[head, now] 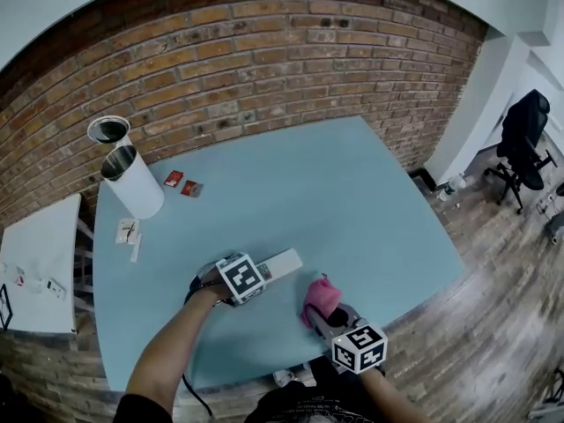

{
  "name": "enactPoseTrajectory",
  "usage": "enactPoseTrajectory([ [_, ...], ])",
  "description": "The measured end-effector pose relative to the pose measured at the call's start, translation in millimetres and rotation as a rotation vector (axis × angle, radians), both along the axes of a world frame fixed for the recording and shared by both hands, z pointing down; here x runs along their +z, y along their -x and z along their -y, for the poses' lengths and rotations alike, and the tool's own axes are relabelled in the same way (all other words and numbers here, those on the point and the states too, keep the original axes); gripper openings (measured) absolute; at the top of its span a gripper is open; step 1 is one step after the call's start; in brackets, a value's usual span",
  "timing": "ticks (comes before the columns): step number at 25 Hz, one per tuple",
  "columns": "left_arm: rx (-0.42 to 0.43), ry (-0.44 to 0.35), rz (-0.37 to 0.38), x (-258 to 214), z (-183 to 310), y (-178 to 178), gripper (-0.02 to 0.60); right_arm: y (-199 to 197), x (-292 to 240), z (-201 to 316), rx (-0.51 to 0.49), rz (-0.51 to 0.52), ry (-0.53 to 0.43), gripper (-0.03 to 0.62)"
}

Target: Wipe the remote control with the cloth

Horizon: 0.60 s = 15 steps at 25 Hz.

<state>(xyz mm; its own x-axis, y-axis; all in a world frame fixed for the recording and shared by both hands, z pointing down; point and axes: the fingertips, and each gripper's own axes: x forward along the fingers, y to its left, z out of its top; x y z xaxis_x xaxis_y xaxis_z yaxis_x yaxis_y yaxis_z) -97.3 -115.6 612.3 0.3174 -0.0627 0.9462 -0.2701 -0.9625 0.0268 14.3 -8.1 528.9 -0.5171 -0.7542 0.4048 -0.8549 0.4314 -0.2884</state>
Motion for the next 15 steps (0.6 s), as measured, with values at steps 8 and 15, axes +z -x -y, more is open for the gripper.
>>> enactPoseTrajectory([
  [8,-0.153,-0.080,-0.123,-14,-2,16,0.304,7,-13,2,-0.039,0.004,-0.018,0.066],
  [15,-0.475,-0.170,-0.436,-63,-16,12,0.269,11,-20,0,-0.087,0.023,-0.009,0.066],
])
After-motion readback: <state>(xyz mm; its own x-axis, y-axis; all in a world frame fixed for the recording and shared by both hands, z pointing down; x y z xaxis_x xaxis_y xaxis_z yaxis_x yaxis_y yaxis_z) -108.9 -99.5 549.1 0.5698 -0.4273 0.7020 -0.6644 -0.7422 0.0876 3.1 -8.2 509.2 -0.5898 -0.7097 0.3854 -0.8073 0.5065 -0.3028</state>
